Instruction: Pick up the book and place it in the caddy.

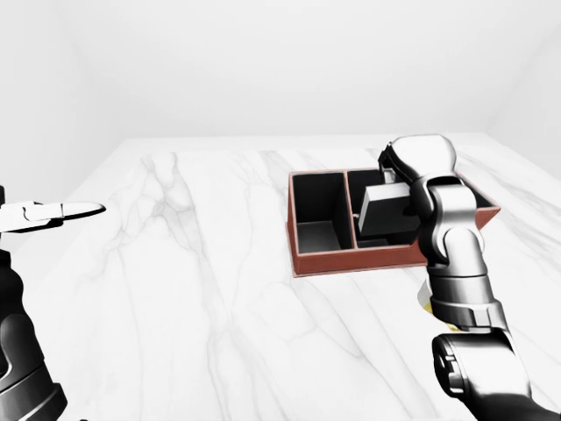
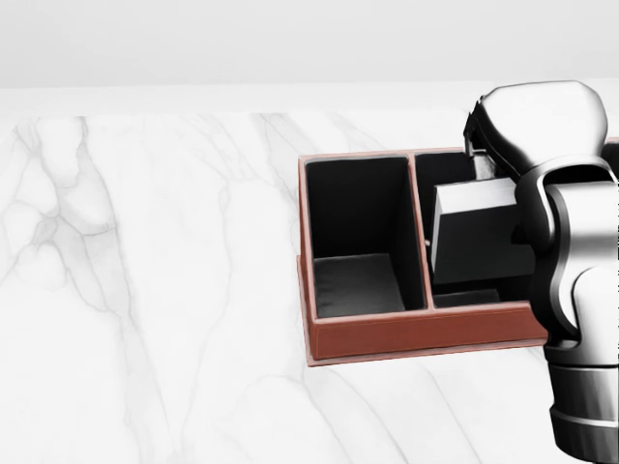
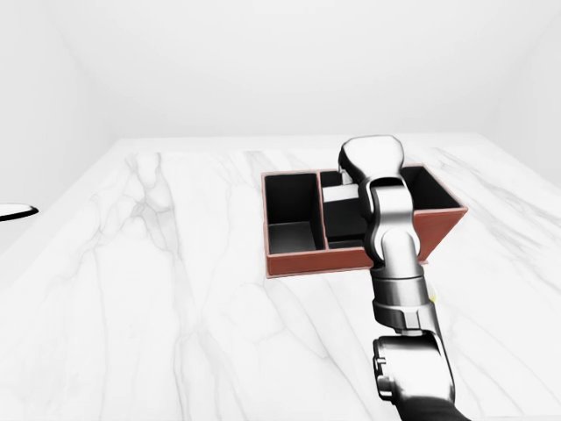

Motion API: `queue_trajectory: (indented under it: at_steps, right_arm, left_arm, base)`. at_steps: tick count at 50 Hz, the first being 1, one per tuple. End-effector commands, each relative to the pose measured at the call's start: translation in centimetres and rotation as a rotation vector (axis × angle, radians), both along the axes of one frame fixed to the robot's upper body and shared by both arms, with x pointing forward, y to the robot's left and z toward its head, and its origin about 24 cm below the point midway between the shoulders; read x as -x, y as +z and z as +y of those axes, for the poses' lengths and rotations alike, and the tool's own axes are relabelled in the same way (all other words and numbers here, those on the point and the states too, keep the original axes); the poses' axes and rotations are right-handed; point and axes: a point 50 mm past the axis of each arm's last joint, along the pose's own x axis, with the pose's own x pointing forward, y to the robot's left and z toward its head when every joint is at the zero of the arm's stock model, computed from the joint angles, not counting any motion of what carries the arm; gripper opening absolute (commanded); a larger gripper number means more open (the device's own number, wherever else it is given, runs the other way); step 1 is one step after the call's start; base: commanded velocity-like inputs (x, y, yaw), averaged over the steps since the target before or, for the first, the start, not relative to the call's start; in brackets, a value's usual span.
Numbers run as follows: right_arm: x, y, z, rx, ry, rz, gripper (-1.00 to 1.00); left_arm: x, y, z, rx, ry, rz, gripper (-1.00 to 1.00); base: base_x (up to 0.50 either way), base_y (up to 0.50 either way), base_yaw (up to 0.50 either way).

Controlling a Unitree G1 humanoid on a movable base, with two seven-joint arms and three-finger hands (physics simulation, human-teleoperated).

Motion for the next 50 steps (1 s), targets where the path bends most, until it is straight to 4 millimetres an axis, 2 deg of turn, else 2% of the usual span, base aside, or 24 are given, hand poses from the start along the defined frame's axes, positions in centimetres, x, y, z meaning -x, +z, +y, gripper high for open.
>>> queue_trajectory:
  at_steps: [1, 19, 30, 50]
  right_arm:
    - [0.1, -0.2, -0.1, 0.026, -0.018, -0.031, -1.00]
    - [-0.7, -1.4, -0.5, 0.033, -0.039, -0.026, -1.00]
    - [-1.2, -1.4, -1.3, 0.055, -0.071, -0.035, -1.00]
    - [-1.8, -2.6, -1.4, 0.069, -0.068, -0.037, -1.00]
  left_arm:
    - [0.0, -0.1, 0.1, 0.003, 0.001, 0.004, 1.00]
    - [0.1, 0.1, 0.0, -0.002, 0.000, -0.006, 1.00]
    - [0.0, 0.0, 0.0, 0.001, 0.001, -0.001, 1.00]
    - [0.0, -0.2, 0.0, 0.004, 0.001, 0.006, 1.00]
  base:
    - [0.00, 0.00, 0.00]
    - [0.00, 0.00, 0.00]
    - [0.00, 0.00, 0.00]
    - [0.00, 0.00, 0.00]
